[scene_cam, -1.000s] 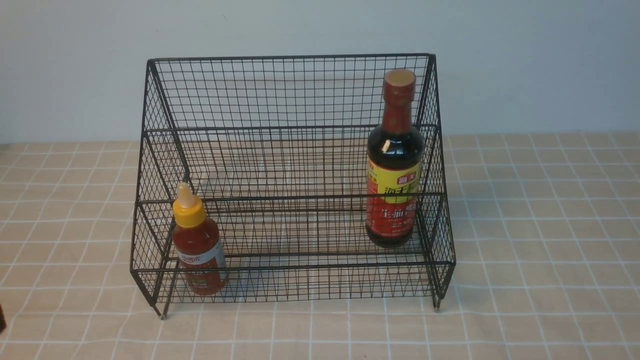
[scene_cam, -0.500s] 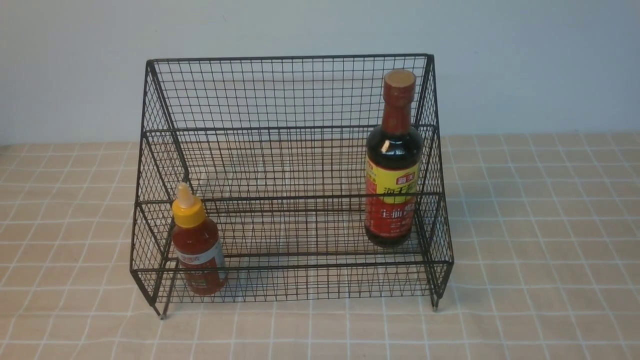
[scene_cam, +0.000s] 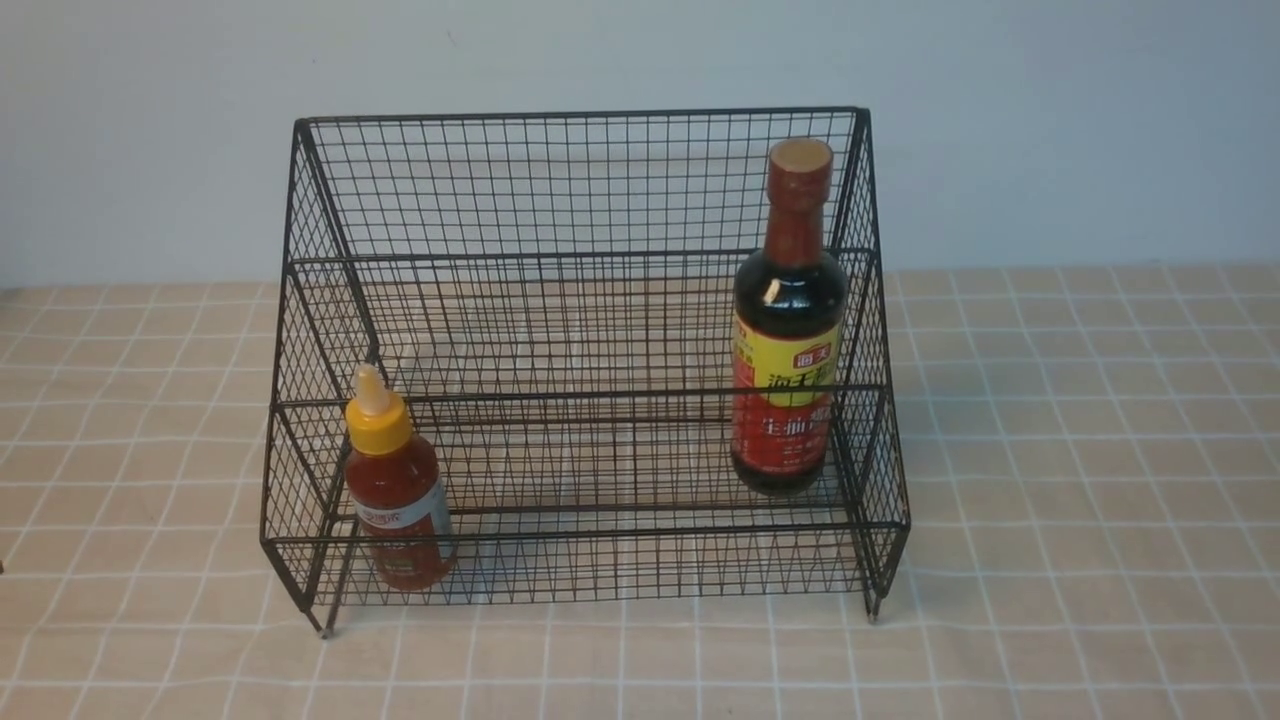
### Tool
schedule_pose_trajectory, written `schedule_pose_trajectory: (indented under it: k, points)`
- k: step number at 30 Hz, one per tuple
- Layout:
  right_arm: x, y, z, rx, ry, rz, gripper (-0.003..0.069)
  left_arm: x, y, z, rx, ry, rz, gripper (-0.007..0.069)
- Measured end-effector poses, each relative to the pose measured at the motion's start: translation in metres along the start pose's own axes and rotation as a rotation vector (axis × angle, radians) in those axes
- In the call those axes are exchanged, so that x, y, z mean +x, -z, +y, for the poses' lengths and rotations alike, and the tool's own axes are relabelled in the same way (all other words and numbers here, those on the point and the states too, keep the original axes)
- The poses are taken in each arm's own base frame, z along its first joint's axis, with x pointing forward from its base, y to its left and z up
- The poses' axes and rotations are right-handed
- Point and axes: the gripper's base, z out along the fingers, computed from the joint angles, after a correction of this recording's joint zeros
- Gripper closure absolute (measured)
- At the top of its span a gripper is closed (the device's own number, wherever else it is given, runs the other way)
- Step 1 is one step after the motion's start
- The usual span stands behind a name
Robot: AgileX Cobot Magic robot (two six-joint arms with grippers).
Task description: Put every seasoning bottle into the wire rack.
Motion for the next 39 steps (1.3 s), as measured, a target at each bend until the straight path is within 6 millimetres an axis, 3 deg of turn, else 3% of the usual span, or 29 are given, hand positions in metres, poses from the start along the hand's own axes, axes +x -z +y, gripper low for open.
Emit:
schedule_pose_trajectory:
  k: [15, 21, 23, 24, 28, 30, 33, 39]
  points:
    - [0.001, 0.0, 0.0, 0.001, 0.0, 0.006, 0.0672, 0.0, 0.0, 0.0, 0.0, 0.0, 0.0, 0.0631]
    - [0.001, 0.0, 0.0, 0.001, 0.0, 0.006, 0.0672, 0.009, -0.001, 0.005, -0.045, -0.093, -0.016, 0.0631]
    - [0.001, 0.0, 0.0, 0.001, 0.0, 0.007, 0.0672, 0.032, -0.006, 0.01, -0.092, -0.127, -0.032, 0.0631]
    - [0.001, 0.0, 0.0, 0.001, 0.0, 0.007, 0.0672, 0.034, -0.005, 0.011, -0.095, -0.129, -0.041, 0.0631]
    - [0.001, 0.0, 0.0, 0.002, 0.0, 0.011, 0.0672, 0.098, -0.025, 0.025, -0.196, -0.185, -0.104, 0.0631]
    - [0.001, 0.0, 0.0, 0.002, 0.0, 0.012, 0.0672, 0.118, -0.033, 0.03, -0.218, -0.181, -0.087, 0.0631]
    - [0.001, 0.0, 0.0, 0.002, 0.0, 0.015, 0.0672, 0.132, -0.039, 0.034, -0.242, -0.185, -0.069, 0.0631]
    - [0.001, 0.0, 0.0, 0.003, 0.0, 0.016, 0.0672, 0.137, -0.039, 0.035, -0.249, -0.197, -0.024, 0.0631]
